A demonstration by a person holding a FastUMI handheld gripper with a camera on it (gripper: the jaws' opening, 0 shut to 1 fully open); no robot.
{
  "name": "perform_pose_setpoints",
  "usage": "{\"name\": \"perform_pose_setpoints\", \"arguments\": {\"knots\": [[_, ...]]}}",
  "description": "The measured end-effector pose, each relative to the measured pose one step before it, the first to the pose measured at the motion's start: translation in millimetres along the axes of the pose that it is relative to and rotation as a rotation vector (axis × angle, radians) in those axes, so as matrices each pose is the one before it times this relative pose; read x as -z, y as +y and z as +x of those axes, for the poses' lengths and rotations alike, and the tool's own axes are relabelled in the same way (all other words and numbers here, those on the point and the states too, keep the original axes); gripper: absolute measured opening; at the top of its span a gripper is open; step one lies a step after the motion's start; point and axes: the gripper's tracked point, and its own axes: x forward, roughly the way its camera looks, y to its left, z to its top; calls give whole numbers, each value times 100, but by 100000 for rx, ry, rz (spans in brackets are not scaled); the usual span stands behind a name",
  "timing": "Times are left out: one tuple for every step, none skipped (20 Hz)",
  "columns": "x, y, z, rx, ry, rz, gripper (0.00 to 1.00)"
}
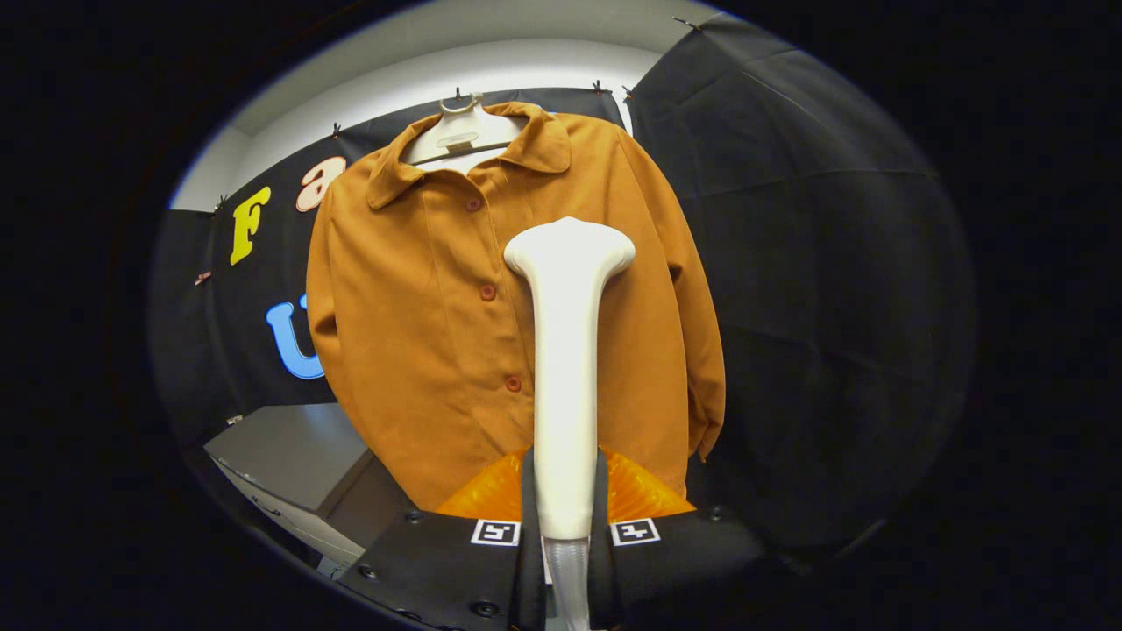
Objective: Iron the clothes twice with a garment steamer, once on the left side and once on the right side.
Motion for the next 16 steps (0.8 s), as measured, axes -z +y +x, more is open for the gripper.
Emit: {"name": "perform_pose_setpoints", "arguments": {"knots": [[1146,-89,-71,712,2121,187,22],[1105,-180,-25,655,2123,205,22],[1002,-177,-85,688,2028,374,23],[825,-77,-99,592,1703,318,23],[896,-112,-89,720,1614,217,23],[978,-76,-140,618,1678,167,23],[876,-149,17,688,1686,248,23],[1069,-199,191,840,1935,309,23],[975,-246,65,725,2071,382,23],[1070,-192,88,804,2149,388,23],[1212,-109,-13,684,2162,266,23],[1033,-136,7,719,2377,374,23],[891,-222,-187,660,2394,337,23],[908,-232,-209,729,2053,104,23],[836,-161,-211,670,1808,314,23],[594,-116,-216,385,1226,865,23]]}}
